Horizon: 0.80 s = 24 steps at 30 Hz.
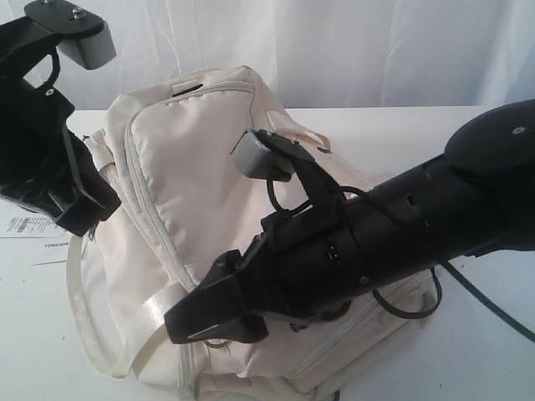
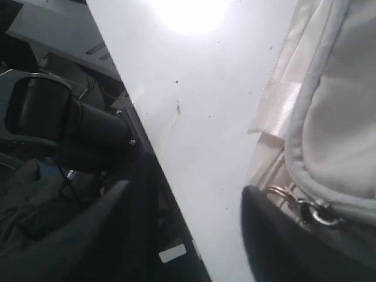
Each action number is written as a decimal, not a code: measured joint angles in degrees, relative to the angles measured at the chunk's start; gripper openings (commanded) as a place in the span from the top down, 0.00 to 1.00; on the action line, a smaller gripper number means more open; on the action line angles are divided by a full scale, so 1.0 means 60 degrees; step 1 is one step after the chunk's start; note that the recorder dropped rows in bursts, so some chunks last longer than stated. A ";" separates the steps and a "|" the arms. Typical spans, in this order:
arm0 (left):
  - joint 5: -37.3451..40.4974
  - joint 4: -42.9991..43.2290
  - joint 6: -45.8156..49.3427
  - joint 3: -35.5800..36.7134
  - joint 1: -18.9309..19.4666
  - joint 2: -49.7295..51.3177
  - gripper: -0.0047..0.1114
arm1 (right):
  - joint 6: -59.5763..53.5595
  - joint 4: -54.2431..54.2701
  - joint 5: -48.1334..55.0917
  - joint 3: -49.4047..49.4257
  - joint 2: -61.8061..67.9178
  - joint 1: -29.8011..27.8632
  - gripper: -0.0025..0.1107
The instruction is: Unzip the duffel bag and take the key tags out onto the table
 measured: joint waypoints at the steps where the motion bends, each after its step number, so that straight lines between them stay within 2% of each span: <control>1: 0.0051 0.0000 0.0000 0.0000 0.0000 0.0000 0.96 | 0.0000 -0.0033 0.0047 0.0000 0.0000 0.0000 0.35; 4: 0.0264 -0.0062 0.0000 0.0050 0.0000 0.0000 0.96 | 0.0063 -0.0161 0.0304 -0.0050 0.0000 -0.0048 0.37; 9: -0.0003 -0.0894 0.0000 0.1090 0.0003 -0.0282 0.96 | 0.1068 -0.1387 0.0619 -0.0715 -0.0349 -0.0535 0.40; 17: -0.2458 -0.4593 0.1146 0.3708 0.0003 -0.1685 0.95 | 0.3413 -0.4810 0.0220 -0.1892 -0.0943 -0.1177 0.40; 20: -0.3229 -0.6166 0.1875 0.4504 0.0003 -0.1975 0.84 | 0.3625 -0.5298 0.0007 -0.2024 -0.0967 -0.1198 0.40; 24: -0.4006 -0.8478 0.3526 0.5524 0.0003 -0.1985 0.60 | 0.3725 -0.5468 -0.0155 -0.2048 -0.0967 -0.1206 0.40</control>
